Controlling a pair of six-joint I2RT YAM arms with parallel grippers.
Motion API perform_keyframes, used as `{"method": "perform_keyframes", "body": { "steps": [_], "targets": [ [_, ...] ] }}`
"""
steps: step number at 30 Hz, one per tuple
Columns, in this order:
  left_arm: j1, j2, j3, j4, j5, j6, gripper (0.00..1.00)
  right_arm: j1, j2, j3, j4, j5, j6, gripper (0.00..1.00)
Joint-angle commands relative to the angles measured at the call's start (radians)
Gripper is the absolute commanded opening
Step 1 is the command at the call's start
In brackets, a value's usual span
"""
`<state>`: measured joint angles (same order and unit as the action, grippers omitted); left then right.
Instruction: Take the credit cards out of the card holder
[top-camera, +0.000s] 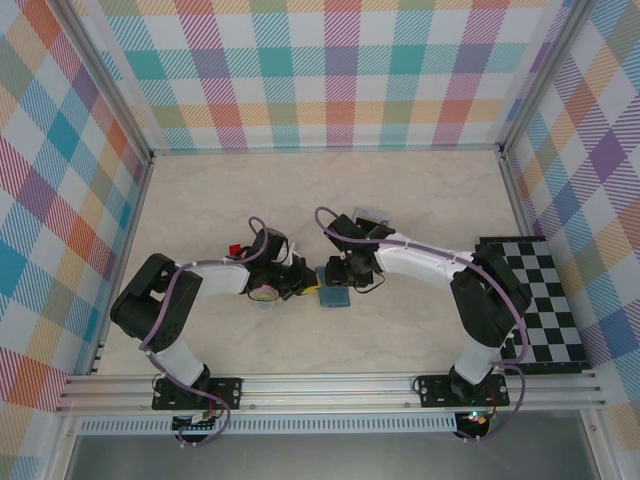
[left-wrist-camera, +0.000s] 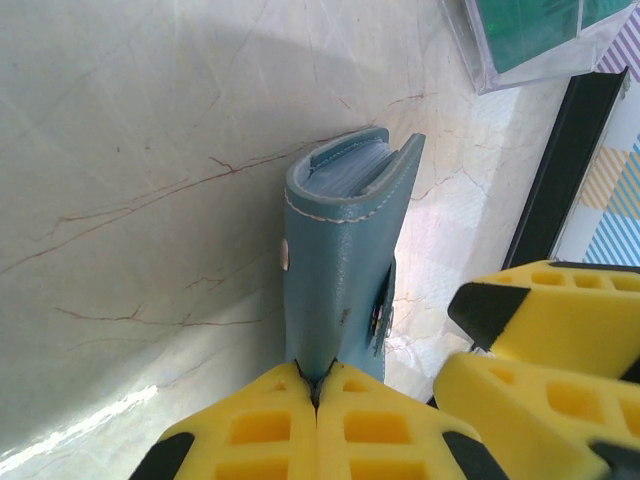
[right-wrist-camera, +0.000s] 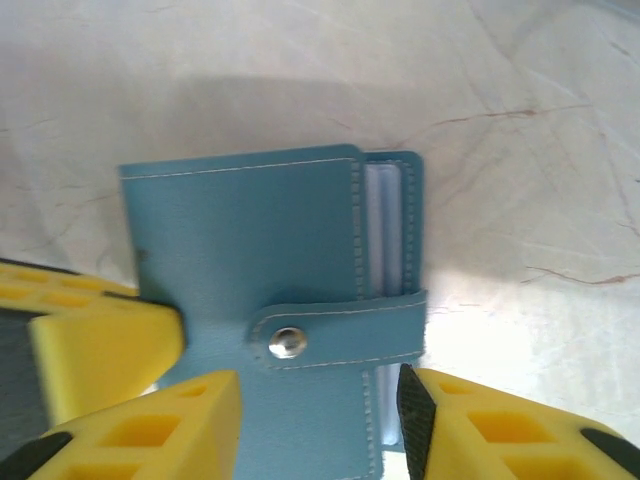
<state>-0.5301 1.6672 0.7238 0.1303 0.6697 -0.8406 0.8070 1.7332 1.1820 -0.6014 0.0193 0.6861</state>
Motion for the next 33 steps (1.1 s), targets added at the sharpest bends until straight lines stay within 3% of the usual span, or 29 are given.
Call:
{"method": "perform_keyframes", "body": {
  "steps": [1,14,25,33],
  "targets": [
    [-0.006,-0.03,0.009,-0.02,0.01,0.023,0.0,0.014,0.028,0.04,-0.031,0.005,-0.023,0.48],
    [-0.008,-0.042,0.013,-0.026,0.018,0.026,0.0,0.015,0.102,0.068,-0.034,0.008,-0.023,0.48],
    [-0.007,-0.039,0.015,-0.119,-0.052,0.031,0.0,0.008,0.075,0.008,-0.107,0.242,0.092,0.46],
    [-0.004,-0.021,0.009,-0.129,-0.078,0.026,0.0,-0.002,0.038,-0.02,-0.142,0.316,0.138,0.43]
  ]
}}
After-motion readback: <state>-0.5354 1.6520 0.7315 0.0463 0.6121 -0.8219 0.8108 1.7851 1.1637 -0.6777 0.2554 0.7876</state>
